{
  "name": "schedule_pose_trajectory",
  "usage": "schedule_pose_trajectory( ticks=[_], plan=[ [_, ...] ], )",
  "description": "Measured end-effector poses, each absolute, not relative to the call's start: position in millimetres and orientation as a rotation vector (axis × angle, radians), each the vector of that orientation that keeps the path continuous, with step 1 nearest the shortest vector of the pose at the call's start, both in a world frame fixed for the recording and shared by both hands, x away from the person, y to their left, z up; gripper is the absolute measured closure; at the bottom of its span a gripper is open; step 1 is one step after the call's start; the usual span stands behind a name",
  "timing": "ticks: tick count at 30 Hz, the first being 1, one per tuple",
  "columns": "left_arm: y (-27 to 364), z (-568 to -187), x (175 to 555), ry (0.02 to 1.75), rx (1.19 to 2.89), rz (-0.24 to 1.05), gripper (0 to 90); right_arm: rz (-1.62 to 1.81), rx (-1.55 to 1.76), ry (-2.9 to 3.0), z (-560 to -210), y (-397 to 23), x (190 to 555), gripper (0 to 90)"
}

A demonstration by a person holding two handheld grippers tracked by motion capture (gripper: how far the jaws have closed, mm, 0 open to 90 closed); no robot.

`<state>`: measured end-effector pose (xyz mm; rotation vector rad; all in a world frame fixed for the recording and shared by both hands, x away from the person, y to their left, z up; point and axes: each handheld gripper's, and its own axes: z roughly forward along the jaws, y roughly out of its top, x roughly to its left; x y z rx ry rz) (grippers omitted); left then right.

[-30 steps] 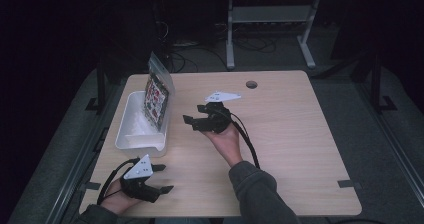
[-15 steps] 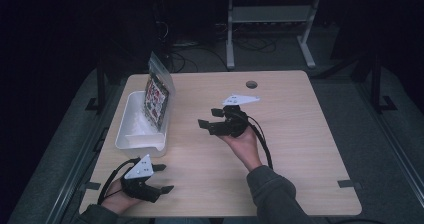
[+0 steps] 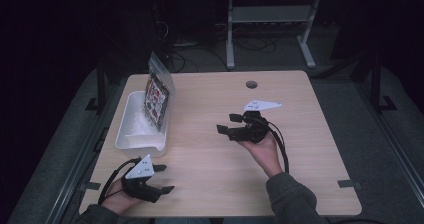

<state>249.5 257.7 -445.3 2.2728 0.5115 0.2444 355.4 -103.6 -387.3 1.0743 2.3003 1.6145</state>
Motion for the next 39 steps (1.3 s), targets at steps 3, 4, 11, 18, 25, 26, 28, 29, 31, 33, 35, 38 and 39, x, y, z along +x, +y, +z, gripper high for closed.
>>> schedule_pose_trajectory(
  ticks=[3,4,11,18,25,26,28,29,31,33,35,38,39],
  plan=[
    [257.4,-445.3,249.3,0.512,2.271,0.245,26.0,1.613,1.084,2.302,-388.5,-111.9,351.5,27.2],
    [257.6,-445.1,249.2,0.512,2.269,0.245,26.0,1.611,1.084,2.303,-388.8,-114.9,350.1,27.0],
    [256.9,-445.5,249.3,0.512,2.272,0.245,26.0,1.616,1.106,2.286,-390.9,-134.7,340.8,26.8],
    [256.7,-445.7,249.8,0.516,2.269,0.243,26.0,1.618,1.12,2.277,-391.0,-151.8,332.2,26.0],
    [256.5,-445.8,249.6,0.515,2.269,0.242,26.0,1.599,1.132,2.286,-395.5,-165.8,320.9,25.3],
    [256.5,-445.8,249.6,0.515,2.269,0.242,26.0,1.6,1.13,2.283,-396.3,-167.8,318.8,25.3],
    [256.7,-445.4,249.4,0.514,2.27,0.242,26.0,1.593,1.134,2.287,-398.4,-171.0,314.8,25.3],
    [256.7,-445.4,249.4,0.514,2.269,0.243,26.0,1.591,1.136,2.289,-399.9,-172.7,312.8,25.3],
    [256.6,-445.4,249.4,0.514,2.269,0.243,26.0,1.585,1.142,2.296,-403.1,-176.1,308.7,25.3],
    [256.4,-445.7,249.4,0.513,2.268,0.242,26.0,1.584,1.148,2.296,-407.0,-179.5,304.2,25.2],
    [256.5,-445.6,249.3,0.51,2.264,0.237,26.0,1.571,1.161,2.298,-410.6,-182.9,299.8,23.7],
    [256.8,-444.7,249.3,0.51,2.254,0.234,25.5,1.599,1.167,2.266,-416.1,-189.4,290.6,23.2],
    [256.6,-444.6,249.3,0.509,2.256,0.236,25.5,1.603,1.172,2.256,-418.8,-191.8,287.5,22.8]
  ],
)
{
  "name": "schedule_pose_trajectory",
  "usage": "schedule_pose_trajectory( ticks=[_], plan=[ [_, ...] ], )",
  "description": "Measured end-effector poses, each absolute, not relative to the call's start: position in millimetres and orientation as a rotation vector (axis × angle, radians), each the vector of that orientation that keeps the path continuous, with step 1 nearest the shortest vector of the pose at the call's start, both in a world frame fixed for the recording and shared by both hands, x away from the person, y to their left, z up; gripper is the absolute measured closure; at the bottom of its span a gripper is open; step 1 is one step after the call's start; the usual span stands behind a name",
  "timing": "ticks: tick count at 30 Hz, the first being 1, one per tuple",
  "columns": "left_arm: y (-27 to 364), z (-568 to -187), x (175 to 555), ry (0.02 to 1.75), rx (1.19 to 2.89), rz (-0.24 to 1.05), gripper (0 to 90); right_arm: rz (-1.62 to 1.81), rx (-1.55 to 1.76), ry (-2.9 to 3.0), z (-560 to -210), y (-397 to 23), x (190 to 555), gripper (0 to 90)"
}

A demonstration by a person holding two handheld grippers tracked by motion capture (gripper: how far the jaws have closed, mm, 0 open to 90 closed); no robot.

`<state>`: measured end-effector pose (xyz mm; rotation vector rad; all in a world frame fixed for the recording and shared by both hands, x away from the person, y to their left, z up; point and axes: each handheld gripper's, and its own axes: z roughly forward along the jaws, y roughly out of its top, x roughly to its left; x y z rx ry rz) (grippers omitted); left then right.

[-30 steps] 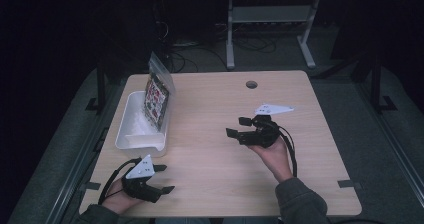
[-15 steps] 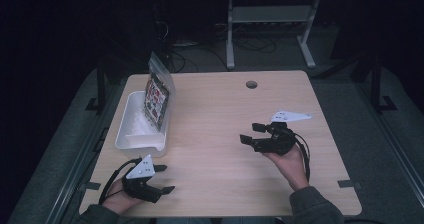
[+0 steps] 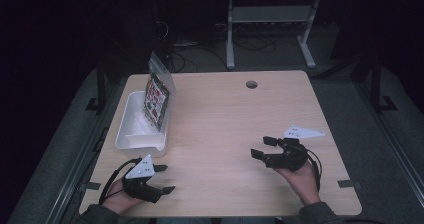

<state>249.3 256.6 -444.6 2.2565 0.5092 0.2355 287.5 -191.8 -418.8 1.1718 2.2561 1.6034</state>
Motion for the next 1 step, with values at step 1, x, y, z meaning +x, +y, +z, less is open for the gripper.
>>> schedule_pose_trajectory(
  ticks=[1],
  plan=[
    [256.4,-444.8,249.2,0.51,2.258,0.236,25.5,1.599,1.179,2.252,-421.8,-194.1,284.6,22.2]
  ],
)
